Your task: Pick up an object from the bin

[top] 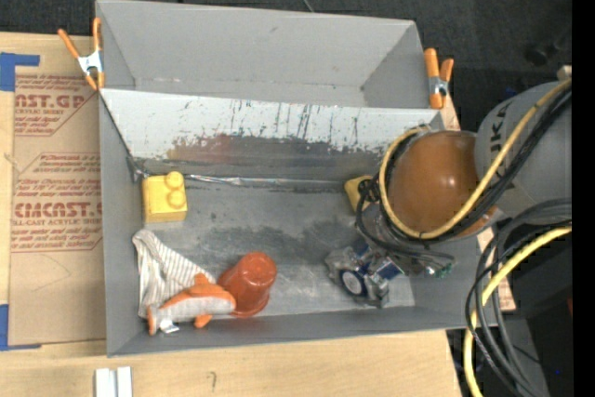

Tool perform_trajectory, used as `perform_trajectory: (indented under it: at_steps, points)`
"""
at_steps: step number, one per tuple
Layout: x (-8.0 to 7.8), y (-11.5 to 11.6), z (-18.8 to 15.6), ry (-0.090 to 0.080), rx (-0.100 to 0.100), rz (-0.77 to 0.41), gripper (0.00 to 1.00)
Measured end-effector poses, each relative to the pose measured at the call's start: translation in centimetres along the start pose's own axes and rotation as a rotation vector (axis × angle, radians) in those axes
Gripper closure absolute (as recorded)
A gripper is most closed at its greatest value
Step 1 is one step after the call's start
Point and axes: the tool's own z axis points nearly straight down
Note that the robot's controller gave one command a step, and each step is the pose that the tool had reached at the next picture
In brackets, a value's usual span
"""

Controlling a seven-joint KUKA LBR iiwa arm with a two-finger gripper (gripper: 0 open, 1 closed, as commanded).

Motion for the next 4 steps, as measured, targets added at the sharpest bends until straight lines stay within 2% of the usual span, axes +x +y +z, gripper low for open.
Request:
perform_trajectory:
  at_steps: [1,2,3,4]
  points:
    - [0.0,0.0,0.0,0.000,0.000,0.000,1.00]
    - [0.4,-0.3,-3.5,0.007,-0.008,-0.009,1.00]
    - [0.9,-2.2,-6.5,-0.005,0.006,0.010,1.00]
    - [-2.7,-1.2,-18.1,-0.003,0.002,-0.016,1.00]
